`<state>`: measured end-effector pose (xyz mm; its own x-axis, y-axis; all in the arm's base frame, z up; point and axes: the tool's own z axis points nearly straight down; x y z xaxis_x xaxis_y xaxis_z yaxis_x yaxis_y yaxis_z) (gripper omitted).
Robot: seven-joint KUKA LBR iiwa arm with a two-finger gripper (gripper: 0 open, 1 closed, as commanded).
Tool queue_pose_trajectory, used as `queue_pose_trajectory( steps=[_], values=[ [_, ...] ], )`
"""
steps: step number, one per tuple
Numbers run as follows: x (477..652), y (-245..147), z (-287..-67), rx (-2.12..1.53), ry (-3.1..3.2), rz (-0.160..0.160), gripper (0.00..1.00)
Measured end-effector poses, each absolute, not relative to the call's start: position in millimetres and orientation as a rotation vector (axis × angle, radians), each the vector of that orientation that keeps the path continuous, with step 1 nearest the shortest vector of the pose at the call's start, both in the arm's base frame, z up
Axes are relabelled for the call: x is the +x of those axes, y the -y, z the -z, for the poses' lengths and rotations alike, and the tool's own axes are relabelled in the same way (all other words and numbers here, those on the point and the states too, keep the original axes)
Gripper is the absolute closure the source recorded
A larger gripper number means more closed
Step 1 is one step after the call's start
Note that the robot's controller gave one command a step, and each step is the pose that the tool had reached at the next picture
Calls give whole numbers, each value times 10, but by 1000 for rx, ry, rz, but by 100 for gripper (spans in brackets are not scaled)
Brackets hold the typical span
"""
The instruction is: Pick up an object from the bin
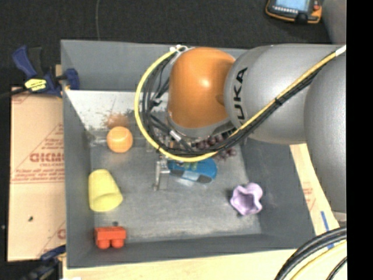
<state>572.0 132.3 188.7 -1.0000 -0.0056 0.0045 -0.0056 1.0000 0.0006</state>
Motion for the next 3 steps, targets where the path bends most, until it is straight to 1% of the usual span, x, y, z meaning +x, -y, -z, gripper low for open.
queue_pose_trajectory(
  steps=[1, 2, 3],
  values=[
    [5729, -1312, -1929, 0, 3143, 2, 0],
    [5938, -176, -682, -190, 3138, -1, 0],
    [6107, -109, -1414, 157, 3159, 8, 0]
  ],
)
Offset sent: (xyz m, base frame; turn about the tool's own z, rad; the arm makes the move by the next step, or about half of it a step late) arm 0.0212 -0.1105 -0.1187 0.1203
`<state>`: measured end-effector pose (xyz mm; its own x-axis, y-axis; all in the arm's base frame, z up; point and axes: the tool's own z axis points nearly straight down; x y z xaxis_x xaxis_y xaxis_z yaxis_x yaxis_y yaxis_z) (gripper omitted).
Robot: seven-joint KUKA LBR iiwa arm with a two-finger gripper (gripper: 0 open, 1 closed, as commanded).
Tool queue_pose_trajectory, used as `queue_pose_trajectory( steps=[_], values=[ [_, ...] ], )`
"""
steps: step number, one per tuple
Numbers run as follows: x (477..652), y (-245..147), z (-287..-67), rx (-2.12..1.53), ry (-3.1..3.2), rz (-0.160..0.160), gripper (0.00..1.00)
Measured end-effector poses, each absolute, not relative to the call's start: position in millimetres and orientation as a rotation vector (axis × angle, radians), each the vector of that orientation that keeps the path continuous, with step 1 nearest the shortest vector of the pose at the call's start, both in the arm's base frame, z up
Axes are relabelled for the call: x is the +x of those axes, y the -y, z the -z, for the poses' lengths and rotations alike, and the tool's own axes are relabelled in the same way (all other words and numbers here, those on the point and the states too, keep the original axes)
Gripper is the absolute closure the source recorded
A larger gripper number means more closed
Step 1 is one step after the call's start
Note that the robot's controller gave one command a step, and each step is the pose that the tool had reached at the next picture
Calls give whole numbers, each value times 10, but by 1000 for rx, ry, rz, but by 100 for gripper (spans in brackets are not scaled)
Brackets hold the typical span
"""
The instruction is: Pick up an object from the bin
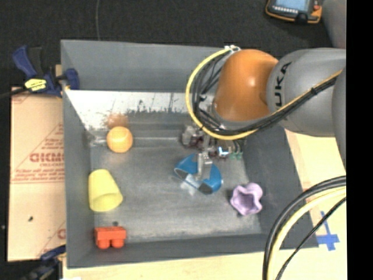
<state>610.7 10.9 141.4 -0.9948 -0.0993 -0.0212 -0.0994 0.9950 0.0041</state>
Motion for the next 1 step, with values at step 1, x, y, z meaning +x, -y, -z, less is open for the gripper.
queue_pose_trajectory(
  steps=[1],
  values=[
    [5822, 433, -992, 603, -3083, 0, 0]
  ],
)
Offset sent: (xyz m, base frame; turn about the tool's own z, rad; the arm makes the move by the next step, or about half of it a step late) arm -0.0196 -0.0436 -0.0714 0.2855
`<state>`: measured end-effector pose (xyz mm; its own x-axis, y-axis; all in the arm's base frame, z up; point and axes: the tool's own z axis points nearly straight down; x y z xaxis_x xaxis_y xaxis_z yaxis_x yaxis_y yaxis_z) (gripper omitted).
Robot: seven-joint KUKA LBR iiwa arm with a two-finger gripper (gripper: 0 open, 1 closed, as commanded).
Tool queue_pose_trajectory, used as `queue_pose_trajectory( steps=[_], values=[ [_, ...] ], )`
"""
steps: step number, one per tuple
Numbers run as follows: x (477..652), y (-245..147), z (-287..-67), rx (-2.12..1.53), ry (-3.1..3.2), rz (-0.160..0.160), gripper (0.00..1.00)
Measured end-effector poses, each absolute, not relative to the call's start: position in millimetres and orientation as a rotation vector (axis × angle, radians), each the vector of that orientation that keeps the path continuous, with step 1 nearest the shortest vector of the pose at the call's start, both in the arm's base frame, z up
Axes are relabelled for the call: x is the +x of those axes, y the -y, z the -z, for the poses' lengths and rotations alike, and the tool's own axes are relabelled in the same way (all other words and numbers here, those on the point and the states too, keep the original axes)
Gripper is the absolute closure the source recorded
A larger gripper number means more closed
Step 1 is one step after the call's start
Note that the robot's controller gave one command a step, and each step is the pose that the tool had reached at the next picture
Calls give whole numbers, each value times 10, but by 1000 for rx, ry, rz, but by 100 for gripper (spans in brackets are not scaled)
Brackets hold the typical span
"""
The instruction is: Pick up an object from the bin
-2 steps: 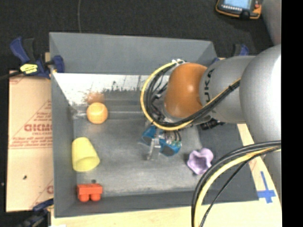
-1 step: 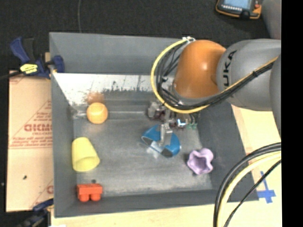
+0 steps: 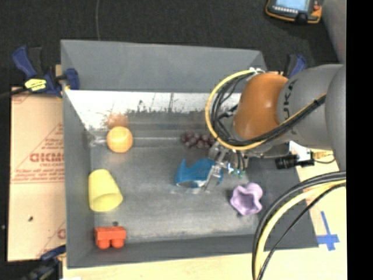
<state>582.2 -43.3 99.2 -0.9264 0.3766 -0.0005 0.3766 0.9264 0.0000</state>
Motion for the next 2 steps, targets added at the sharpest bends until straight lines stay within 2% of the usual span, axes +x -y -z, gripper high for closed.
queue_pose_trajectory(
  steps=[1, 2],
  values=[
    [5917, 337, -706, 291, -3112, -14, 0],
    [5683, -26, -706, 541, -3086, -3, 100]
  ],
)
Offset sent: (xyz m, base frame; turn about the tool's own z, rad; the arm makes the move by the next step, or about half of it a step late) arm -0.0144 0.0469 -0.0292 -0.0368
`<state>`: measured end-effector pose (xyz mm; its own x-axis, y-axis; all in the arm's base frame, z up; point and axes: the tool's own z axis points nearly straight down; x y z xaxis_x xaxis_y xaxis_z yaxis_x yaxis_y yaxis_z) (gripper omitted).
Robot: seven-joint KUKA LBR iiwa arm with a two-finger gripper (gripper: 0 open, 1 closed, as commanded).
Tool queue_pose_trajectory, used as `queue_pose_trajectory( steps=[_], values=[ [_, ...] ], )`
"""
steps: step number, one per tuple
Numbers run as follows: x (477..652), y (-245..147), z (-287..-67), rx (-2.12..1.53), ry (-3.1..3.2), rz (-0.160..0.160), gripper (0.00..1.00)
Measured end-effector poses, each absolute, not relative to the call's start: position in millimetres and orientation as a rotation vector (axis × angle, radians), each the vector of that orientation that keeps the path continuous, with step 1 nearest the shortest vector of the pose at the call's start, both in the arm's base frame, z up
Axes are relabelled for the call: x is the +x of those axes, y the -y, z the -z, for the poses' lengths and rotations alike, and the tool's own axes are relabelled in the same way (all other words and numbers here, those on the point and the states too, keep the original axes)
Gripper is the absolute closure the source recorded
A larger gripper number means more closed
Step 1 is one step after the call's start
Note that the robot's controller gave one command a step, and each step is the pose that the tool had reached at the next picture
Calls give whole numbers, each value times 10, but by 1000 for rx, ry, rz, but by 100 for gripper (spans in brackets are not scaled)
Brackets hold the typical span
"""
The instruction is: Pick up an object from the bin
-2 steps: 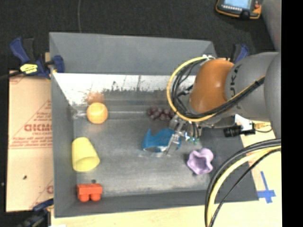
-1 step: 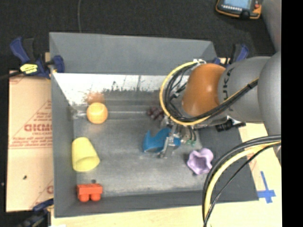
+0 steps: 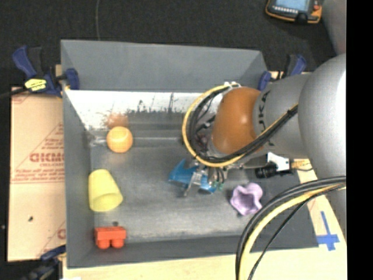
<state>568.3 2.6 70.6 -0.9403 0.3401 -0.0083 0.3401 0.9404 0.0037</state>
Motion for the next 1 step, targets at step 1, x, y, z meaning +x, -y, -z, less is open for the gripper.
queue_pose_trajectory(
  steps=[1],
  values=[
    [5683, -26, -706, 542, -3086, -4, 100]
  ],
)
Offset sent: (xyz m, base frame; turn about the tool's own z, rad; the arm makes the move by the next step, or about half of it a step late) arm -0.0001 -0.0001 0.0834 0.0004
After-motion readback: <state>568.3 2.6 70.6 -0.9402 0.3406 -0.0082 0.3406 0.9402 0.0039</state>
